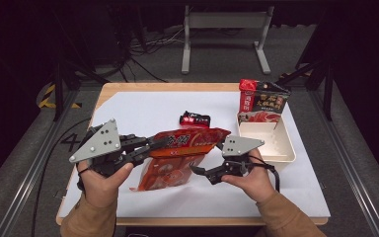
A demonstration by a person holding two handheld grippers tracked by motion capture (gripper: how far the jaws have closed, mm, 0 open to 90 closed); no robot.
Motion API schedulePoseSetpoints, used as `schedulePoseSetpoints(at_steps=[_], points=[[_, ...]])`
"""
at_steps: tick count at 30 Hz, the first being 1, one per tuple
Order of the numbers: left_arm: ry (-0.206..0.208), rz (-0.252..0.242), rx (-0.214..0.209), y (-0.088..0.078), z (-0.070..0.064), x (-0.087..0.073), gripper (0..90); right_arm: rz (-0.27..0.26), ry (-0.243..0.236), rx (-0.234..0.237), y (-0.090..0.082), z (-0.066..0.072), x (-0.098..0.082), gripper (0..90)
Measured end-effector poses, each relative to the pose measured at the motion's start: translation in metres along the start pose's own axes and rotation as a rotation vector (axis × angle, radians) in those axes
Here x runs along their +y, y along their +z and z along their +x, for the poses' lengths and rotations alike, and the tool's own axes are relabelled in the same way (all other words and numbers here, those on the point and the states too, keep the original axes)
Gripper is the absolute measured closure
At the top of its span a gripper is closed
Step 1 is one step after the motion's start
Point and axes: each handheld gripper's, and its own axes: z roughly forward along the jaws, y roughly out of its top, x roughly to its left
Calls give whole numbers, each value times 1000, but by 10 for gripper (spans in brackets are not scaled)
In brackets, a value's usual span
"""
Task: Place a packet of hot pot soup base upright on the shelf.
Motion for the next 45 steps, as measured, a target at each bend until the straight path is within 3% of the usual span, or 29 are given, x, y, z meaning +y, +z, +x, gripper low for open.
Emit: schedulePoseSetpoints(at_steps=[2,7,13,17,20,25,30,31,41,45], points=[[2,1,-10,1,-1,0,900,-4,4,18,2,1,-1,197],[26,8,-13,2,-6,1,900,3,-43,57,10,6,-5,197],[32,2,-17,0,-9,3,900,-10,-33,123,18,8,-13,197],[33,-2,-16,0,-9,3,900,-13,-37,137,21,9,-15,204],[20,-5,-19,0,-8,2,900,-11,-32,136,20,9,-15,268],[16,-2,-9,-1,-5,1,900,8,-72,153,16,8,-16,517],[-1,-13,-11,-2,-1,-1,900,5,-78,161,13,7,-15,605],[-4,-15,-7,-3,0,-2,900,8,-77,171,12,7,-14,662],[-35,-32,-4,-5,8,-7,900,58,-46,187,3,12,-6,701],[-53,-46,-15,-5,13,-9,900,79,-47,171,-2,13,-1,703]])
